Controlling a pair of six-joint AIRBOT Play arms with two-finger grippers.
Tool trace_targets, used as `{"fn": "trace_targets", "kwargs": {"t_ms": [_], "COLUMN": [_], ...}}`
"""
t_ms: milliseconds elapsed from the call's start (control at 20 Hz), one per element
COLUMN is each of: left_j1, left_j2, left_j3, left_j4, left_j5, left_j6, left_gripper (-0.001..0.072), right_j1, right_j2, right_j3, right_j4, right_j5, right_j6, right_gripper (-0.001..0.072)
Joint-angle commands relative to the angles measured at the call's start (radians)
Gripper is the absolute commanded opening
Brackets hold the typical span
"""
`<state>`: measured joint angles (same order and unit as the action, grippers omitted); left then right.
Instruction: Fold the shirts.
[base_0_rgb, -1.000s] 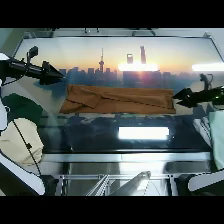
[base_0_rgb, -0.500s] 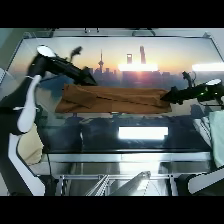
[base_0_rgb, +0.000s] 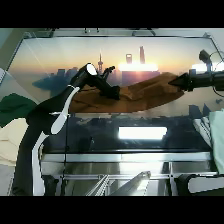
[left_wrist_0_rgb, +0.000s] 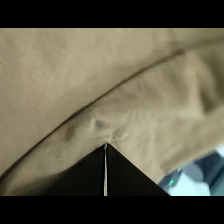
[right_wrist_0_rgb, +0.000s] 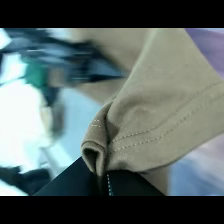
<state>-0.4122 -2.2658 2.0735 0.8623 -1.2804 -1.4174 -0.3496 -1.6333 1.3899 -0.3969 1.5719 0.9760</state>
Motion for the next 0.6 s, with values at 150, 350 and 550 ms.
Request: {"fn": "trace_targets", "kwargs": {"t_ms": [150, 350, 550], "left_j1": [0.034, 0.169, 0.359], "left_j2": [0.0, 0.163, 0.335], "left_j3": [-0.016, -0.017, -0.019], "left_j4": [-0.48, -0.964, -1.063], "left_j5": [-0.039, -0.219, -0.322], "left_j6": [0.08, 0.213, 0.25], "left_gripper": [0.0007, 0.0007, 0.0008], "right_j1": [0.186, 0.414, 0.697], "right_j2": [0.053, 0.05, -0.027], "right_j3": [0.01, 0.01, 0.011], "right_j4": [0.211, 0.165, 0.152], "right_j5": [0.045, -0.257, -0.716], "right_j6": [0.02, 0.02, 0.016], "right_gripper": [0.0021, 0.0021, 0.0021]}}
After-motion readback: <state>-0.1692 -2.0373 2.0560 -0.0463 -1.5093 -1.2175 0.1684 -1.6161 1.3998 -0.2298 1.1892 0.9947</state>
